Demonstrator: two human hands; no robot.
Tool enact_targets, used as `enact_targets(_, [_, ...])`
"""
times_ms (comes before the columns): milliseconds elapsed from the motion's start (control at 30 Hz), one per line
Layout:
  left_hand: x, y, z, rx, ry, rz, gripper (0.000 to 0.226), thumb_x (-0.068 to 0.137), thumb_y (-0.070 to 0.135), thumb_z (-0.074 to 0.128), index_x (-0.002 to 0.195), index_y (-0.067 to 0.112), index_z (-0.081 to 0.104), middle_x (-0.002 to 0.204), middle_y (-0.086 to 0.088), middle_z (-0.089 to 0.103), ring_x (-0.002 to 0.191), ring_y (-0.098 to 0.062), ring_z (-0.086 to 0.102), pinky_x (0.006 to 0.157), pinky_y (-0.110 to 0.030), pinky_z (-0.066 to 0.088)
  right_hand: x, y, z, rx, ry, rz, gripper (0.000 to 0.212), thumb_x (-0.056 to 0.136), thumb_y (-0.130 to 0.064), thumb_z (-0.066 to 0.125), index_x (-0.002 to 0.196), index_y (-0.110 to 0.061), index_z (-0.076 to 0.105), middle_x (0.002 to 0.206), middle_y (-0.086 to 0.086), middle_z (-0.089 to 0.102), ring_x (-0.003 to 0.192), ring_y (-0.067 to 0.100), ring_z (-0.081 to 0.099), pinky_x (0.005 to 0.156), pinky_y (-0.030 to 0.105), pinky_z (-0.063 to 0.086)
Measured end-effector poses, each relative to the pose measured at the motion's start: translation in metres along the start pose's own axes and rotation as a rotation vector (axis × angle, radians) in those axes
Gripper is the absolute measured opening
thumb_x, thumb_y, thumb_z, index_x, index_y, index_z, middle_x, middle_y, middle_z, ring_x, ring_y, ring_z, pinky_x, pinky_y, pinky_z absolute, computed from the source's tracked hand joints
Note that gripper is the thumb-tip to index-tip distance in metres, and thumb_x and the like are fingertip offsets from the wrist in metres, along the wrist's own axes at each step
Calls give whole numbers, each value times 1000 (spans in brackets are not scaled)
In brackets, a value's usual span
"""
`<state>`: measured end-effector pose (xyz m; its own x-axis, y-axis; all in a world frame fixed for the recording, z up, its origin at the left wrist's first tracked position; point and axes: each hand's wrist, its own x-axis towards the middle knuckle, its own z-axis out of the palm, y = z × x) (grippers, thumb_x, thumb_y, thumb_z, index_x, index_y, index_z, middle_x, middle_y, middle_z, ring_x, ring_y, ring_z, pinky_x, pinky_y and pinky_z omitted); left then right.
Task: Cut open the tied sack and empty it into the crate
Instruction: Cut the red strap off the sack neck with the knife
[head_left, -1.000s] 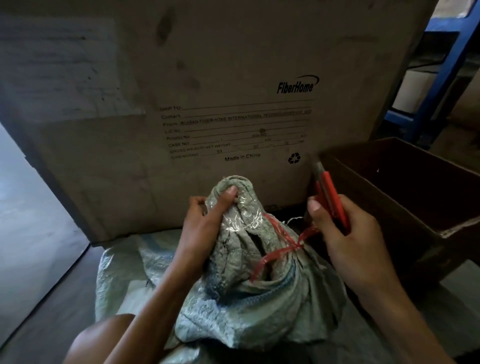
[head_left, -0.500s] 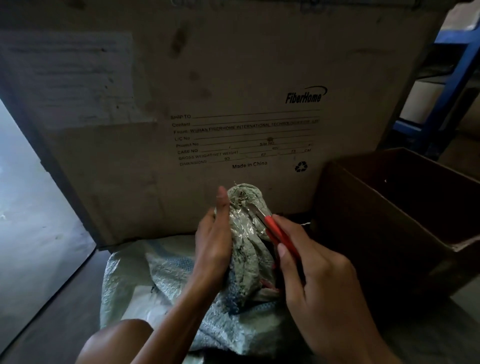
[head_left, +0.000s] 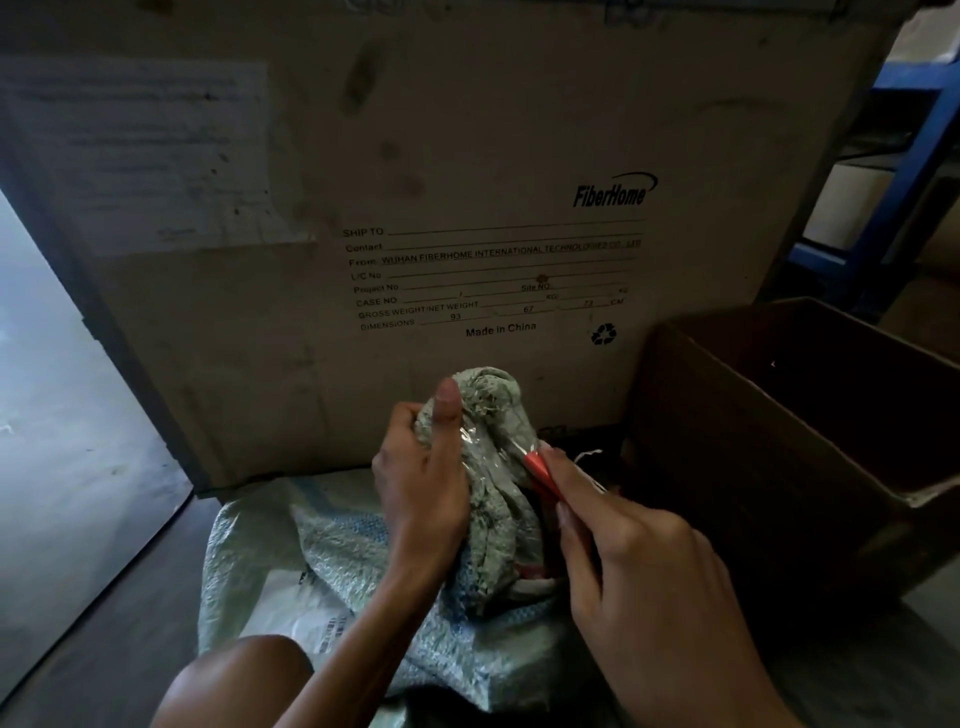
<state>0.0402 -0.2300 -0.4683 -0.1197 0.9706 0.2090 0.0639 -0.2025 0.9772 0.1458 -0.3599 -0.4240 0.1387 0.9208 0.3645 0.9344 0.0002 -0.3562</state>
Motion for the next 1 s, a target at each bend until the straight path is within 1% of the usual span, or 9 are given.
enact_targets(133, [17, 0, -11, 48, 92, -3, 52, 96, 61, 48, 86, 11, 59, 60, 2, 50, 48, 2, 44, 46, -17, 39, -1, 0, -13, -70, -193, 53, 58, 100, -45, 33, 146, -60, 0, 95, -11, 63, 89, 7, 62, 77, 26, 52])
enact_targets(233, [37, -3, -25, -57, 39, -157, 85, 88, 78, 47, 90, -6, 59, 78, -25, 61, 73, -25, 59, 65, -47, 56, -2, 9, -21, 40, -257, 116, 48, 97, -50, 40, 139, -65, 23, 77, -15, 58, 76, 3, 61, 70, 20, 52])
enact_targets(300, [43, -1, -34, -124, -22, -249, 80, 88, 78, 46, 94, 1, 65, 88, -20, 68, 79, -30, 64, 72, -53, 58, -2, 17, -25, 270, -185, 186, 33, 93, -47, 51, 125, -58, 54, 69, -15, 65, 64, 1, 62, 58, 14, 50])
enact_targets(400, [33, 10, -32, -137, -122, -357, 71, 95, 70, 42, 93, 7, 72, 84, -10, 81, 82, -24, 79, 74, -35, 61, 1, 24, -32, 568, 34, 276, 14, 85, -46, 62, 90, -37, 72, 65, 1, 66, 54, 12, 62, 48, 28, 51])
enact_targets(500, [12, 23, -17, -133, -364, -406, 70, 94, 72, 35, 97, 16, 77, 87, -8, 82, 85, -22, 80, 78, -36, 61, 8, 33, -27, 646, 175, 316, 35, 70, -60, 71, 91, -32, 68, 80, 0, 70, 73, 9, 68, 66, 33, 59])
enact_targets(567, [-5, 30, -8, -187, -499, -411, 74, 90, 73, 35, 91, 16, 82, 94, -12, 82, 90, -24, 80, 89, -42, 60, 15, 36, -19, 714, 75, 358, 53, 56, -61, 81, 100, -34, 67, 94, -8, 72, 85, 2, 69, 73, 23, 57])
enact_targets(667, [-21, 35, -2, -263, -652, -368, 72, 85, 73, 37, 95, 18, 82, 102, -12, 81, 98, -25, 78, 89, -40, 59, 25, 45, -11, 910, -150, 345, 56, 59, -32, 89, 111, -23, 69, 97, -7, 78, 91, 7, 74, 83, 27, 58])
enact_targets(867, [19, 27, -29, 220, -1011, 43, 94, 55, 105, 30, 103, 37, 74, 105, 10, 77, 100, 9, 70, 92, -6, 47, 28, 80, -26, 730, -159, 253, 52, 66, -10, 87, 113, -21, 69, 100, -2, 78, 96, 7, 73, 90, 29, 58])
enact_targets(1000, [28, 10, -46, 266, -1195, -26, 89, 57, 71, 85, 126, 23, 57, 120, -5, 74, 113, -20, 71, 102, -40, 55, 25, 93, -33, 656, -224, 235, 52, 69, -1, 84, 115, -21, 68, 104, -2, 77, 101, 8, 71, 96, 36, 55])
